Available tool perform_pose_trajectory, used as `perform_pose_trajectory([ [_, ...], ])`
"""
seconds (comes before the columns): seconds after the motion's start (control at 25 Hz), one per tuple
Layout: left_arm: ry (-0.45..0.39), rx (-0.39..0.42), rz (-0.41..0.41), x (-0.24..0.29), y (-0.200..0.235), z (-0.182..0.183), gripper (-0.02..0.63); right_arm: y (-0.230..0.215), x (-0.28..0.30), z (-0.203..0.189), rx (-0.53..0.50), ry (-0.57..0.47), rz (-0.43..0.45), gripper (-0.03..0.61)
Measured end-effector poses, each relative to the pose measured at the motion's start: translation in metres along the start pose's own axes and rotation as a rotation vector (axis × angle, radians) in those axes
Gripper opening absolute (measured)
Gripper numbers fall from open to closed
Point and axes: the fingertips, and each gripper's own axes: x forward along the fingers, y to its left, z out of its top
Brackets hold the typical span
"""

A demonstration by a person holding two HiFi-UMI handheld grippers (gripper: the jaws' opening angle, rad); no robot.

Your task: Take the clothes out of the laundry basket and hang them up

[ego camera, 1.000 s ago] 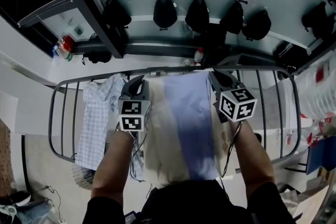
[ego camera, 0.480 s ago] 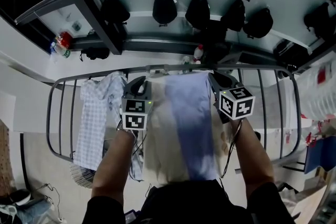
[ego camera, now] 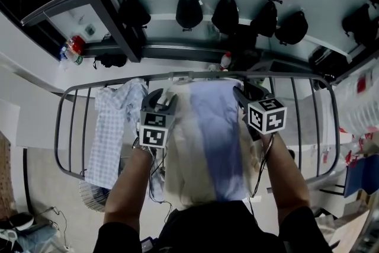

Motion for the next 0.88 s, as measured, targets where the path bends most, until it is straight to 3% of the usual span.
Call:
perform_pose_trajectory([
  [0.2,-0.029,0.001,0.003,-0.019,0.0,0.003,0.175,0.004,-0.011,-0.003,0.004,0.012,-0.028,0.23],
  [0.88,-0.205,-0.012,-0.026,-0.13,-0.015,0.041,0.172,0.098,-0.085,0.046,-0.007,-0.201,0.037,0.225],
])
